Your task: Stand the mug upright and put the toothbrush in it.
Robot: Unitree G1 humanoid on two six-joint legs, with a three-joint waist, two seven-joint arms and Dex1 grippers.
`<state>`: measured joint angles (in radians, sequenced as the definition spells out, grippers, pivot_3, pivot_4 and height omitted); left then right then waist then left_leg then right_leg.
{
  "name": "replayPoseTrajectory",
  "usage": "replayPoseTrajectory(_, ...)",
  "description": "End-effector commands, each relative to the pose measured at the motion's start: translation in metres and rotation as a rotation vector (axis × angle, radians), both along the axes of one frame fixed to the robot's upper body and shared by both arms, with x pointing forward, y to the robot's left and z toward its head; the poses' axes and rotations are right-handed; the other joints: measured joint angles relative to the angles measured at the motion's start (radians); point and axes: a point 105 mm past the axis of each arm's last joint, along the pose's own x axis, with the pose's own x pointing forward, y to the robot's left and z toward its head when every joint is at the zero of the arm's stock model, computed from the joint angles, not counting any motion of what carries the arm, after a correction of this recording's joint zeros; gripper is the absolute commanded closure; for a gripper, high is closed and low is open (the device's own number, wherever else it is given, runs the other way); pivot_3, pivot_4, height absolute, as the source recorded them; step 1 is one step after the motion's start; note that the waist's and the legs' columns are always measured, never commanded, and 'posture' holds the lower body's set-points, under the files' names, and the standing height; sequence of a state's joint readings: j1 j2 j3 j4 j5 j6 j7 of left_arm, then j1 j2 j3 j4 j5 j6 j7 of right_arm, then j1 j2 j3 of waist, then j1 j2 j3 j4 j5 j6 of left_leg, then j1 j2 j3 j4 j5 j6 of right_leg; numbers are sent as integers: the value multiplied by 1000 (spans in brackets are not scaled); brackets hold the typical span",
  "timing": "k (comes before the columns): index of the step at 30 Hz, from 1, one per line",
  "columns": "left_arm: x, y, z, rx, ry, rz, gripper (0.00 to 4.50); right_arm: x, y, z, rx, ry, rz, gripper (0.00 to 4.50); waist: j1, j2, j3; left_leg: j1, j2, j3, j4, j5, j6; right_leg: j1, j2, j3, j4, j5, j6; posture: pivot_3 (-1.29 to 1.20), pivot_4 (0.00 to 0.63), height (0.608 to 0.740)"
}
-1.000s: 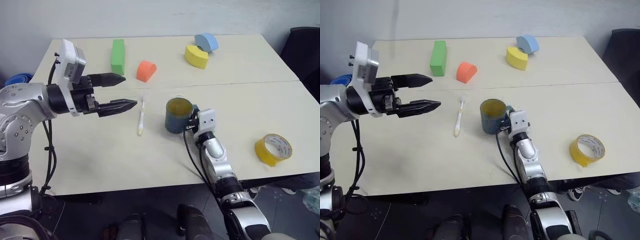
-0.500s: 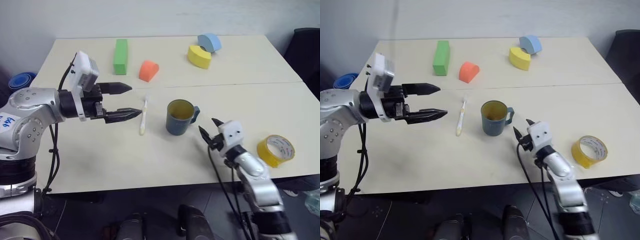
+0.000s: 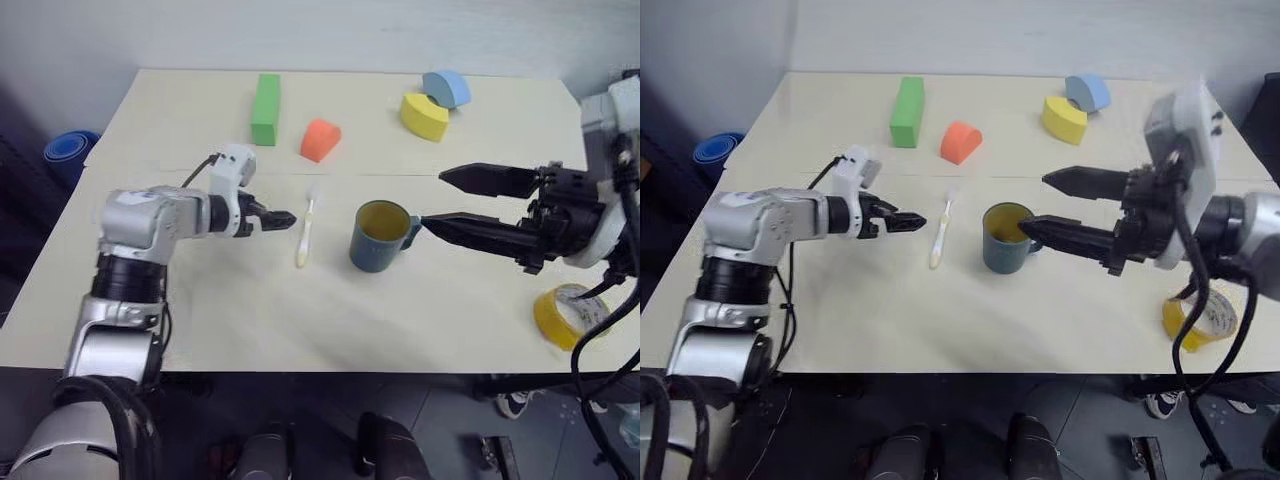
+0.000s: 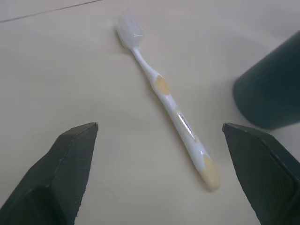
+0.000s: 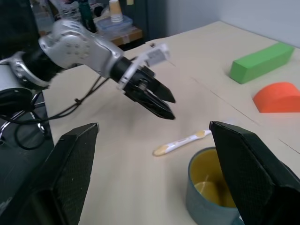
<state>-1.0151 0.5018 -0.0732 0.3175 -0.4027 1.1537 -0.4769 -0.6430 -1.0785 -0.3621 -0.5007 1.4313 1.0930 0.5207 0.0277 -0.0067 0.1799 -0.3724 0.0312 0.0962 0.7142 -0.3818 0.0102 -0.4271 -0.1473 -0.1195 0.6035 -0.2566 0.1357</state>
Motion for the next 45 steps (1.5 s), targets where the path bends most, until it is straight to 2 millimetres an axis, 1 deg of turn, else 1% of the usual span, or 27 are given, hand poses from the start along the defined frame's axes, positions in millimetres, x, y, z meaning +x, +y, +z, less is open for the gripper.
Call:
replayPoseTrajectory(1,20,-7,5,41,-57,36,0,-3,3,7,-17,-20,9,569,-1,0,0,0,0,1,0,0,0,0,0,0,-1,0,0,0,150,740)
replayPoseTrajectory(5,30,-27,-3,48,-18,11,0,-3,6,-1,-44,-16,10,569,-1,-1,0,0,0,2,1,0,0,0,0,0,-1,0,0,0,150,740)
replayPoseTrajectory(7,33,-37,-11,84,0,-7,0,-4,6,-6,-63,-15,9,569,0,-1,0,0,0,2,1,0,0,0,0,0,-1,0,0,0,150,740)
replayPoseTrajectory(11,39,-51,-28,153,23,-17,0,-3,6,-13,-84,-25,-7,569,2,-1,0,-1,0,2,1,0,0,0,0,-1,-1,1,1,0,150,740)
replayPoseTrajectory(15,42,-56,-41,219,28,-30,736,-3,5,-17,-93,-36,-22,518,1,-1,0,0,0,3,1,0,0,0,0,-1,-2,1,1,0,150,740)
replayPoseTrajectory(21,42,-58,-45,228,37,-43,2649,-4,-1,-21,-111,-50,-57,518,2,-1,0,0,0,3,1,0,0,0,-1,-1,-2,1,1,0,150,740)
replayPoseTrajectory(23,42,-56,-47,231,40,-43,3216,-2,-4,-22,-118,-55,-77,518,2,-1,0,0,0,3,1,0,0,0,-1,-1,-1,1,1,0,150,740)
replayPoseTrajectory(26,44,-49,-46,226,37,-21,3974,0,-9,-24,-131,-61,-109,518,2,-1,0,0,0,2,1,0,0,0,-1,-1,-1,1,1,0,150,740)
replayPoseTrajectory(27,45,-44,-44,213,35,-4,4087,2,-11,-24,-123,-58,-127,518,2,-1,0,0,0,2,1,0,0,0,-1,-1,-1,1,1,0,150,740)
replayPoseTrajectory(28,47,-40,-39,196,23,11,4088,3,-14,-24,-111,-49,-144,518,0,-1,0,0,0,2,1,0,0,0,-1,-1,-1,1,1,0,150,740)
replayPoseTrajectory(31,50,-30,-19,70,-4,47,4088,-1,-20,-24,-68,-4,-154,39,-2,-1,0,0,0,2,1,0,0,0,-1,-1,-1,1,1,0,150,740)
replayPoseTrajectory(32,51,-29,-14,35,-15,51,4088,-3,-21,-24,-63,5,-151,39,-4,-1,0,0,0,2,1,0,0,0,-1,-1,-1,1,1,0,150,740)
replayPoseTrajectory(33,51,-29,0,-48,-39,34,4088,-3,-24,-25,-70,-2,-176,39,-6,-1,0,0,0,3,1,0,0,0,-1,-1,-1,1,1,0,150,740)
replayPoseTrajectory(34,50,-30,9,-103,-56,20,4088,-2,-25,-25,-75,-10,-196,39,-7,-1,0,0,0,3,0,0,0,-1,-1,-1,-1,1,1,0,150,740)
replayPoseTrajectory(35,47,-32,30,-196,-109,-17,4088,-2,-28,-23,-60,-22,-222,39,-5,-1,0,0,1,3,1,0,0,-1,-1,-1,0,1,1,0,150,740)
replayPoseTrajectory(38,29,-32,85,-408,-272,-120,4088,-3,-33,-16,10,-33,-261,39,-2,-2,1,-1,1,2,1,0,0,-2,-1,-1,0,1,1,0,150,740)
replayPoseTrajectory(39,24,-31,97,-446,-319,-142,4088,-3,-34,-15,26,-30,-271,39,-1,-2,1,-2,1,1,2,0,0,-2,-1,-1,1,1,1,0,150,740)
replayPoseTrajectory(42,-5,-34,145,-666,-457,-242,4088,-2,-41,-14,51,-24,-324,39,2,-2,1,-2,0,-1,2,0,0,-1,-2,-2,0,1,2,0,150,740)
replayPoseTrajectory(43,-14,-37,156,-716,-502,-269,4088,-2,-43,-15,53,-23,-339,39,3,-2,1,-2,0,-1,3,0,0,-1,-2,-2,0,1,2,0,150,740)
replayPoseTrajectory(45,-25,-49,167,-778,-553,-302,4088,-1,-45,-17,62,-17,-358,39,4,-2,1,-2,0,-1,3,0,0,0,-2,-2,0,1,2,0,150,740)
